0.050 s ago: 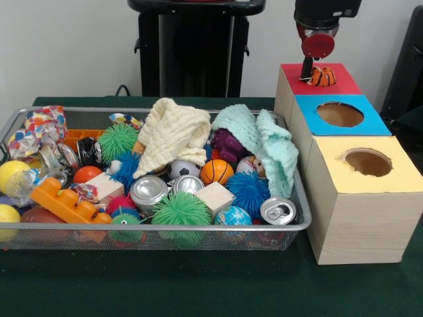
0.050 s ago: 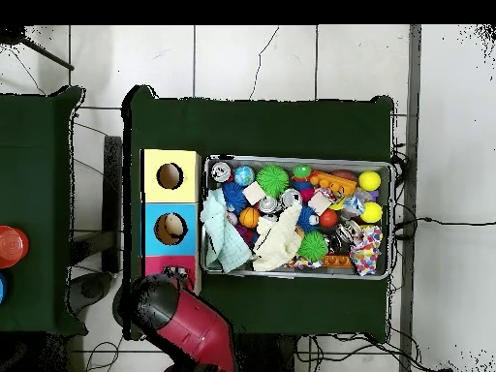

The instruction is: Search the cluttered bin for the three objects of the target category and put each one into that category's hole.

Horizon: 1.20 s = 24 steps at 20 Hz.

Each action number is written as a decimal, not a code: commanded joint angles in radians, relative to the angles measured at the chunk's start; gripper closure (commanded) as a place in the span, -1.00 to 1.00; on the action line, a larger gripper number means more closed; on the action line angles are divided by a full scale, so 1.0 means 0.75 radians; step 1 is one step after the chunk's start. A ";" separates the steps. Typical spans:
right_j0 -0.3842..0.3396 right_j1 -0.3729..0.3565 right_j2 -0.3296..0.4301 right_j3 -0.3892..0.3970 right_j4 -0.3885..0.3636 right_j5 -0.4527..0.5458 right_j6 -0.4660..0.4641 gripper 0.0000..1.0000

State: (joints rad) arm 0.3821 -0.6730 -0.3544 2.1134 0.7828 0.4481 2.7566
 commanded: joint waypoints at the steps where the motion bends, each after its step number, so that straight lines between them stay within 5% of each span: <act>1: -0.016 0.183 0.117 -0.067 0.054 0.004 0.346 1.00; 16: 0.058 0.133 -0.013 -0.097 -0.060 0.155 0.364 1.00; 24: 0.061 0.107 -0.199 -0.202 -0.276 0.254 0.160 1.00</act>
State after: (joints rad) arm 0.4426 -0.6398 -0.4531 2.0591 0.6811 0.5165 2.7663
